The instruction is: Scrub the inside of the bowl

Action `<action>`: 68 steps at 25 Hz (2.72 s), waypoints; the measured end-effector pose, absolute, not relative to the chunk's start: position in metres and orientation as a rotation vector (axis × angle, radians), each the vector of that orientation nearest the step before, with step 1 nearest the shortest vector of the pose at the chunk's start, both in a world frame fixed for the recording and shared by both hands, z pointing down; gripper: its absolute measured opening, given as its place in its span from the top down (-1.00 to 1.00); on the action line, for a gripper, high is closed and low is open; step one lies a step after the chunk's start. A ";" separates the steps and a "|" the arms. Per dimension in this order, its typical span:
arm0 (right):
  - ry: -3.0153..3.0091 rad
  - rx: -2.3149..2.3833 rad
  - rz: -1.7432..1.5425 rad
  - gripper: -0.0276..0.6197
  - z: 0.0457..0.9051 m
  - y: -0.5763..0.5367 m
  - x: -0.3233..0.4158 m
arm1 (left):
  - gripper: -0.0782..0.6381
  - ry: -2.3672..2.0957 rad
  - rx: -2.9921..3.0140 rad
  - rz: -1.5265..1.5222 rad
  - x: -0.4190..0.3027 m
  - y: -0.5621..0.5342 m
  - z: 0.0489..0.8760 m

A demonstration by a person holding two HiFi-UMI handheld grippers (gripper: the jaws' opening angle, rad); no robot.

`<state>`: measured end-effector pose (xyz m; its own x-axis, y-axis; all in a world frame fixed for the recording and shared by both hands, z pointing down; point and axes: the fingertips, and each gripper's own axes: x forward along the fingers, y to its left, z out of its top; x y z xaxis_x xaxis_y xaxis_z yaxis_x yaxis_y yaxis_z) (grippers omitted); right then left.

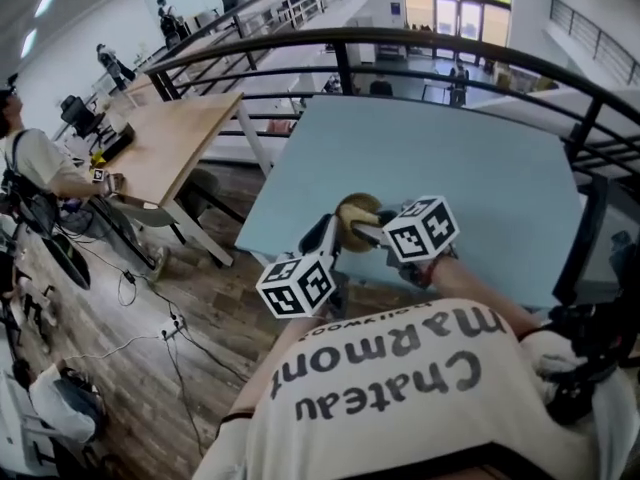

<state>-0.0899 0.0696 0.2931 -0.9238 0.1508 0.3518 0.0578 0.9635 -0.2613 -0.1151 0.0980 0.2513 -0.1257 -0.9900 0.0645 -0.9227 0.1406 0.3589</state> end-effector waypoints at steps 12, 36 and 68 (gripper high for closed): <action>-2.725 -0.153 0.230 0.73 0.293 0.088 -0.105 | 0.70 -2.154 1.939 -0.339 -0.119 0.112 0.234; -2.767 -0.242 0.287 0.73 0.288 0.118 -0.100 | 0.72 -2.162 1.962 -0.369 -0.117 0.127 0.239; -2.833 0.195 0.567 0.73 0.296 0.029 -0.042 | 0.76 -2.201 2.090 0.037 -0.129 0.101 0.261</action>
<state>-0.0423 0.0287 0.2955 -0.9610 -0.0819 0.2642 -0.1773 0.9155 -0.3612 -0.1289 0.1007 0.2612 -0.0491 -0.9944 0.0936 -0.9970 0.0544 0.0551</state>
